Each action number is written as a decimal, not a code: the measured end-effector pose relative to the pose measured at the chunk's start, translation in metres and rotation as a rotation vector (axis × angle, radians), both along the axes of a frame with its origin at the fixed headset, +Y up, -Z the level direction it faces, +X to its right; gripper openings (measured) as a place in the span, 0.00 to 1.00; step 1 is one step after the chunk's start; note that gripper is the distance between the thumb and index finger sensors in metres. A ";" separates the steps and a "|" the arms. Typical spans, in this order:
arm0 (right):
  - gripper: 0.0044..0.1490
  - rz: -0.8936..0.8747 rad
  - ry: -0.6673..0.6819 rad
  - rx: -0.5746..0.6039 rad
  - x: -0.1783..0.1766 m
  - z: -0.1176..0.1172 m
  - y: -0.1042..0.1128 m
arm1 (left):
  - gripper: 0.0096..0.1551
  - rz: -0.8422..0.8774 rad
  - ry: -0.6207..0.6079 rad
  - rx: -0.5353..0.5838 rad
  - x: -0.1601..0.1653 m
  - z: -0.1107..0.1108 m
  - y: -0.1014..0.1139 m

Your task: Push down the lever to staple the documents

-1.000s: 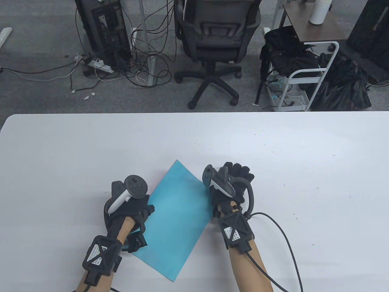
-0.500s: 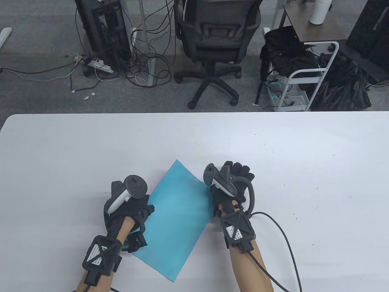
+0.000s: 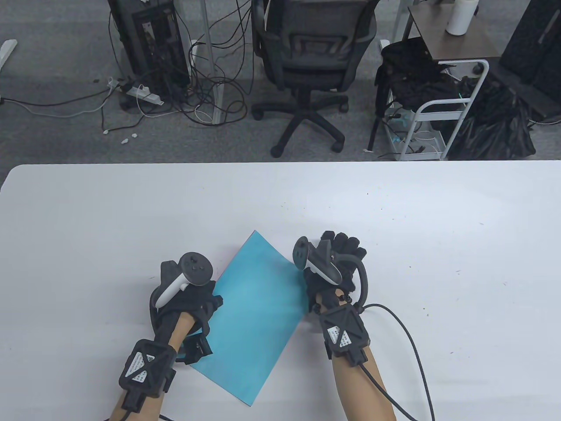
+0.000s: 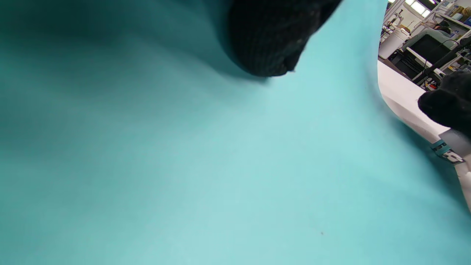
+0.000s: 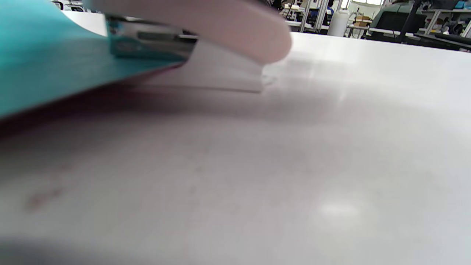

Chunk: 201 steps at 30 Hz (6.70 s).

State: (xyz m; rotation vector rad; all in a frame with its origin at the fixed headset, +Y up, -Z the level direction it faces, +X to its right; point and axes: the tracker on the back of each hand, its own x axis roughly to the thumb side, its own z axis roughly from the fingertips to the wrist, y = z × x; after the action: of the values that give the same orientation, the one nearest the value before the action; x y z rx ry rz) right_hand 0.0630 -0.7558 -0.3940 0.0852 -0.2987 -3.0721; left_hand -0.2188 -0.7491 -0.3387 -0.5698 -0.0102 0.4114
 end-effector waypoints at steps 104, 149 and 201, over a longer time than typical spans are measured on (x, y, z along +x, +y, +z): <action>0.56 -0.262 0.129 0.168 0.114 0.116 0.026 | 0.21 0.071 0.407 0.130 -0.064 0.039 0.004; 0.56 -0.261 0.138 0.105 0.107 0.116 0.024 | 0.52 -0.393 0.364 0.055 -0.042 0.030 -0.011; 0.61 -0.325 0.224 0.129 0.114 0.123 0.030 | 0.64 -0.114 -0.183 0.588 -0.005 0.075 0.045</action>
State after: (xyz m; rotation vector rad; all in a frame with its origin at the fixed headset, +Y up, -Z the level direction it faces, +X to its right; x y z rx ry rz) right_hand 0.1765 -0.7255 -0.2712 -0.3329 -0.1104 -3.3746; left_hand -0.2234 -0.7037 -0.2638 -0.0250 -0.2651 0.2262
